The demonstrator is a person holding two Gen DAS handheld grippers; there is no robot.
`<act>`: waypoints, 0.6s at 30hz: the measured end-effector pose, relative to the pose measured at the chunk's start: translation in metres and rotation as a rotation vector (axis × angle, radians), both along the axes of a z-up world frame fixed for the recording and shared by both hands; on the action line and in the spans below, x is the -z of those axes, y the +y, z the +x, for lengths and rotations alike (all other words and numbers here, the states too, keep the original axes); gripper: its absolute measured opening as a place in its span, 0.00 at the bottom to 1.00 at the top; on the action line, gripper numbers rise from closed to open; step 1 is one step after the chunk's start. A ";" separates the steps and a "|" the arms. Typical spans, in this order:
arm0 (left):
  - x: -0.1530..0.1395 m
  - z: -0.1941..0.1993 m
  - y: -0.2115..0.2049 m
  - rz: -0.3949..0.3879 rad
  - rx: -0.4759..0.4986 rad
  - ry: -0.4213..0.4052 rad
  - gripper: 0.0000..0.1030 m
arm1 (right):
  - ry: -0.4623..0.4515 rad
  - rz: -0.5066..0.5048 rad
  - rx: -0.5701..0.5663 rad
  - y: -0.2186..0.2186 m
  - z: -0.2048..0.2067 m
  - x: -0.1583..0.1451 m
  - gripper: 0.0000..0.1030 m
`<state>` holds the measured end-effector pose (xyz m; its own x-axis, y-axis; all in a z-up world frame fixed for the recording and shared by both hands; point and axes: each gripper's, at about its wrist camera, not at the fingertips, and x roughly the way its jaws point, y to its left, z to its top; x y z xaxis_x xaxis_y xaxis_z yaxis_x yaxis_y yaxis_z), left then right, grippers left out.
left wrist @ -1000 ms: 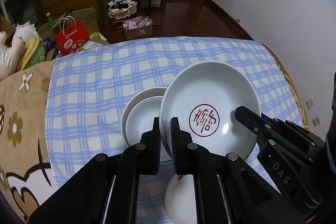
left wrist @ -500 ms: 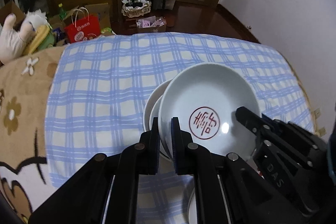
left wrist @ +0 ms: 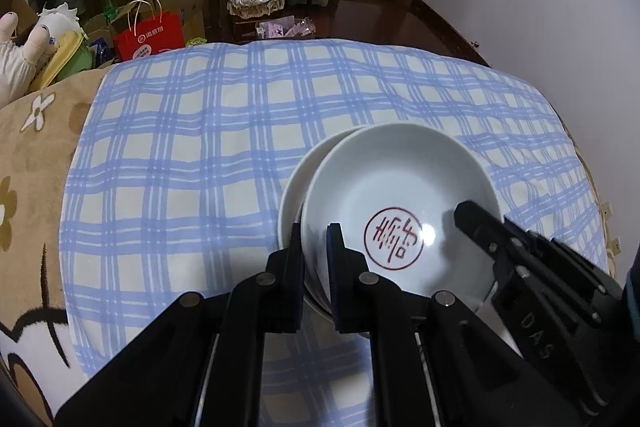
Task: Organize plates and bowls
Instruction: 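Lift the red-print bowl with both tools and carry it over the stack, then lower the red-print bowl into the stacked bowls and open both tools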
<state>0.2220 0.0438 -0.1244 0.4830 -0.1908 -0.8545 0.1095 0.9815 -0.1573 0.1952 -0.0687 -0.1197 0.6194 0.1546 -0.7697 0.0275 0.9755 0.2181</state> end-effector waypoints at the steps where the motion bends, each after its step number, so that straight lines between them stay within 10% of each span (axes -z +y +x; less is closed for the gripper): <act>1: 0.001 0.001 0.000 0.003 0.000 0.000 0.10 | -0.003 -0.010 0.002 0.002 0.000 0.000 0.08; 18: 0.005 0.009 0.012 -0.041 -0.006 0.006 0.10 | 0.026 -0.053 -0.006 0.008 0.006 -0.004 0.08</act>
